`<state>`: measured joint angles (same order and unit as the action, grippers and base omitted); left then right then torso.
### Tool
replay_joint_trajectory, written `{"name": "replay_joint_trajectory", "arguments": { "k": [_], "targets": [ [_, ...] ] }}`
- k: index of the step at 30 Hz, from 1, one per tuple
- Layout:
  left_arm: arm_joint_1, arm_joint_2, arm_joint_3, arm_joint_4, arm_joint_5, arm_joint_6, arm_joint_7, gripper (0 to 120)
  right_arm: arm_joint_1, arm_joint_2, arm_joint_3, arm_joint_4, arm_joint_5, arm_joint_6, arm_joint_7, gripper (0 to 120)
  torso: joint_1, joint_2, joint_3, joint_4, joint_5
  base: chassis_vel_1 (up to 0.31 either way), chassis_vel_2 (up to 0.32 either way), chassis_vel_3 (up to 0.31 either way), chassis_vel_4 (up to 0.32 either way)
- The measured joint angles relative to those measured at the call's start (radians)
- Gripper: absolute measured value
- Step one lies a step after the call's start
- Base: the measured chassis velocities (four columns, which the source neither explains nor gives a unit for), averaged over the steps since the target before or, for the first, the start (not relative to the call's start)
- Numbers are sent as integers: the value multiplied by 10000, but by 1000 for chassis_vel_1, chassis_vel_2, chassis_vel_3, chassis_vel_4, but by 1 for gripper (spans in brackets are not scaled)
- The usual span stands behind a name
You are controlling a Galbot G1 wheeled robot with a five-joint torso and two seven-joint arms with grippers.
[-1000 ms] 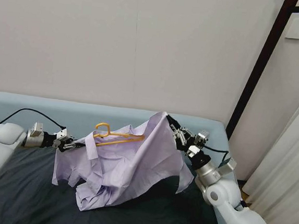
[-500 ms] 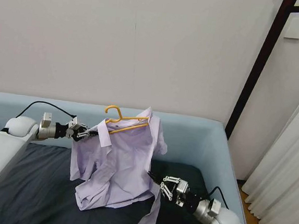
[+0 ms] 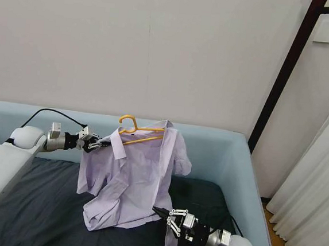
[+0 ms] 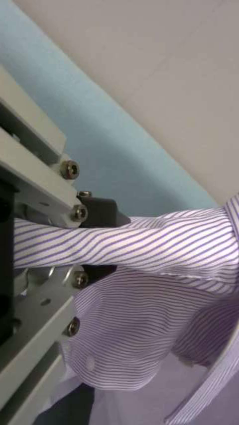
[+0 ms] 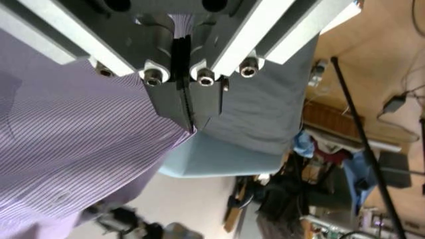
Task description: Pick up the clothes from the sofa and hang them on the clothes hanger.
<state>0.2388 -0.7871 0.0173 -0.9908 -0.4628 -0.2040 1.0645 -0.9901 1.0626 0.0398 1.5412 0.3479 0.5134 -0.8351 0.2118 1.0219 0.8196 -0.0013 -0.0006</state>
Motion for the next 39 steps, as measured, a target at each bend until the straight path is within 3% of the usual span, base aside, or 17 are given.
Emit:
{"name": "replay_joint_trajectory", "arguments": {
  "k": [6,16,22,26,28,31,32,36,39],
  "targets": [
    [-34,-132,137,-124,-307,-57,-703,1,-76,125,46,-220,-769,259,-141,0,0,0,0,1,0,0,0,0,0],
    [-543,246,559,-640,-1176,-4,-455,1,299,230,256,-1753,-1944,1139,920,0,1,-1,1,1,1,0,0,0,0],
    [-1318,667,1032,-657,-1442,86,243,1,488,-27,356,-2109,-1739,1502,808,23,2,0,0,5,2,0,0,0,0],
    [-1757,725,1239,-531,-1445,135,702,1,379,-383,476,-1829,-679,1558,284,37,1,-1,1,-1,1,0,0,0,0],
    [-2074,705,1366,-406,-1400,135,1069,1,333,-634,660,-1084,514,1263,460,45,2,0,0,-2,2,0,0,0,0],
    [-2607,596,1616,-210,-1264,109,1650,1,450,-1301,839,691,2352,147,1822,61,1,-1,0,3,-1,0,0,0,0],
    [-2607,596,1616,-210,-1264,109,1650,1,450,-1301,839,691,2352,147,1822,61,1,-1,0,3,-1,0,0,0,0],
    [-3113,261,1756,14,-353,-407,2376,1,1163,-2598,1002,2202,3558,-1994,3070,77,1,0,0,3,2,0,0,0,0],
    [-3147,90,1757,30,10,-585,2573,1,1413,-3058,1044,2520,3909,-2595,3388,82,2,-1,0,4,4,0,0,0,0]
  ]
}}
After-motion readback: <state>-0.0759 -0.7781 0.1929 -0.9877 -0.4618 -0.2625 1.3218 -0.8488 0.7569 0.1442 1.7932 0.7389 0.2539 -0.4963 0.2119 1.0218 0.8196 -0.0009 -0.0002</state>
